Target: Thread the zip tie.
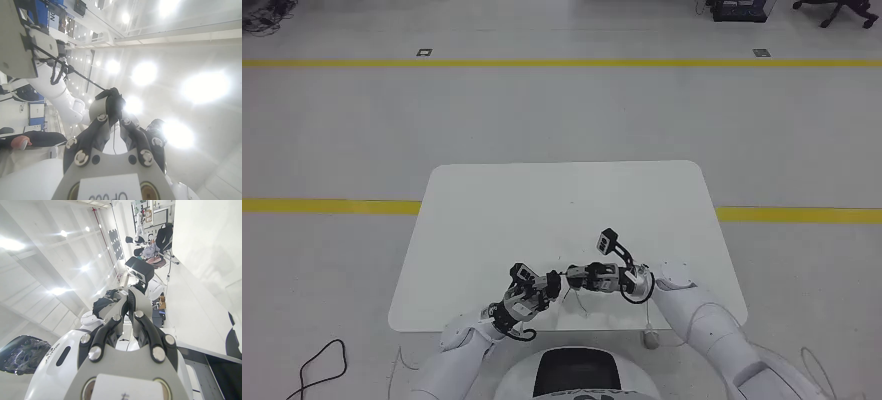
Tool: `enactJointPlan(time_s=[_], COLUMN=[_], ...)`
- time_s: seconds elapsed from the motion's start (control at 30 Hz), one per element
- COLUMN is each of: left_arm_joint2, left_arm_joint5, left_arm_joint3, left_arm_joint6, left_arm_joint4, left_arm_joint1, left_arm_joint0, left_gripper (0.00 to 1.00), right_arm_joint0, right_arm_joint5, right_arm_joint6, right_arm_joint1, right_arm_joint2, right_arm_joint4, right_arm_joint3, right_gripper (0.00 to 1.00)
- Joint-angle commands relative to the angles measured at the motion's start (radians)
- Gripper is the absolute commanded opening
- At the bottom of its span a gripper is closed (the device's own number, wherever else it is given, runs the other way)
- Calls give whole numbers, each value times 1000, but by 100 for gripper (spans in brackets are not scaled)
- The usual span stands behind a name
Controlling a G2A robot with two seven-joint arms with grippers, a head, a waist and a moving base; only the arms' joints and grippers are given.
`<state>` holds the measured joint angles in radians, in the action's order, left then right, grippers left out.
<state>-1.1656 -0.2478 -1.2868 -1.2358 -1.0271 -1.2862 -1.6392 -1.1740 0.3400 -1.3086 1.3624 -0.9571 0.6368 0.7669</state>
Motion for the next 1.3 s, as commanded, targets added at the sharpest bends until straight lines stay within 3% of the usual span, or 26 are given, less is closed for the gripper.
enactJointPlan(time_s=[0.0,0.07,0.1,0.13,0.17,0.4,0.57,0.87,0.97,1.13,1.27], left_arm_joint2=[0,0,0,0,0,0,0,0,7,-7,-29], left_arm_joint5=[0,0,0,0,0,0,0,0,5,-39,-78], left_arm_joint3=[0,0,0,0,0,0,0,0,-10,-39,-106], left_arm_joint6=[0,0,0,0,0,0,0,0,24,-24,-52], left_arm_joint4=[0,0,0,0,0,0,0,0,-8,-36,-42], left_arm_joint1=[0,0,0,0,0,0,0,0,0,5,14], left_arm_joint0=[0,0,0,0,0,0,0,0,2,-19,-63], left_gripper=[0,0,0,0,0,0,0,0,0,0,0], right_arm_joint0=[2,3,3,3,3,-7,-42,-42,-63,-116,-171], right_arm_joint5=[0,0,0,0,0,0,0,0,0,0,0], right_arm_joint6=[1,2,2,8,16,54,74,74,123,149,165], right_arm_joint1=[0,-1,-2,-3,-4,-17,-37,-37,-42,-64,-85], right_arm_joint2=[-2,-5,-6,-9,-11,-52,-120,-120,-120,-172,-225], right_arm_joint4=[0,-1,-2,-5,-9,-17,-33,-33,-70,-98,-110], right_arm_joint3=[-1,0,1,0,-2,14,97,97,145,245,338], right_gripper=[5,9,27,56,100,100,100,100,100,100,100])
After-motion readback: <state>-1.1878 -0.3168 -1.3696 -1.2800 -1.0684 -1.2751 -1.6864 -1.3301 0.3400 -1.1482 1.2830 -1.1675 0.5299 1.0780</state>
